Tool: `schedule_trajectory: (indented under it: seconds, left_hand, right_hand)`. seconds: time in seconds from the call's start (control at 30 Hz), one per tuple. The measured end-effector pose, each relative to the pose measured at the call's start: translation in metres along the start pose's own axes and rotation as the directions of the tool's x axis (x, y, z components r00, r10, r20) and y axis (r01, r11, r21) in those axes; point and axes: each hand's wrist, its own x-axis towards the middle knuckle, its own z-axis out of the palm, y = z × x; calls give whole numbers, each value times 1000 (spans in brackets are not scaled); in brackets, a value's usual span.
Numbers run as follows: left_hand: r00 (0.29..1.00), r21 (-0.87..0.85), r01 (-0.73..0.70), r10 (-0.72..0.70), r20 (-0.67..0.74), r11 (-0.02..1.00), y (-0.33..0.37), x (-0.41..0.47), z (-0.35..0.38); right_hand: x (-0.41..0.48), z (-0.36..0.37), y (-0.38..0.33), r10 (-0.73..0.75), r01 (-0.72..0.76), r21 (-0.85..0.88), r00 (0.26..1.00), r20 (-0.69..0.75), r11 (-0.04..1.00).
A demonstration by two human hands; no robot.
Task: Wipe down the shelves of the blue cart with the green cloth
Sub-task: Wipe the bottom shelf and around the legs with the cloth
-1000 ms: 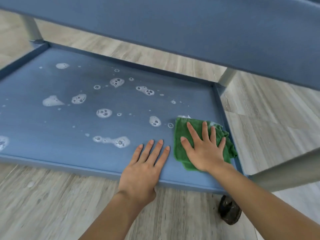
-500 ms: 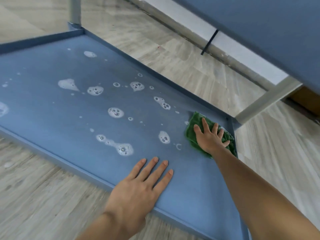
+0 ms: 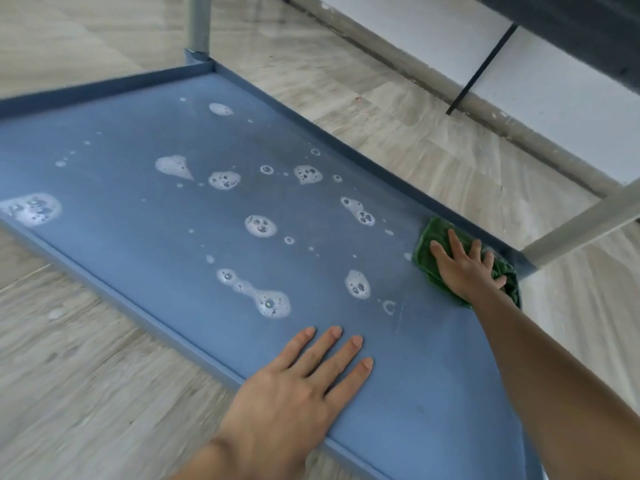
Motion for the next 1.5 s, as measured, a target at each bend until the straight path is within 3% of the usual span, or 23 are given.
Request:
schedule_trajectory:
  seconds: [0.07,0.43,0.67,0.8,1.2,1.5]
  left_hand:
    - [994,-69,43,-36,106,997,5,-3,-1]
    - [980,-16,172,-169,110,985,10,-2,-7]
    - [974,80,150,-161,157,986,10,-1,-8]
    - [980,76,136,-145,136,988,8,-5,-10]
    - [984,47,125,-130,122,991,6,-7,-4]
    - [985,-17,128,-125,119,992,9,-4,-6]
  right_hand:
    - [-12,5,4,-8,8,-6,1000,-20,1000]
    - [-148,48,9,-80,83,43,995,-57,996]
    - [-281,82,17,-156,158,17,982,-111,987]
    - [-326,87,21,-146,148,46,988,-44,988]
    - [-258,70,15,-136,136,28,991,-8,990]
    - [-134,51,5,-69,71,17,996,-63,997]
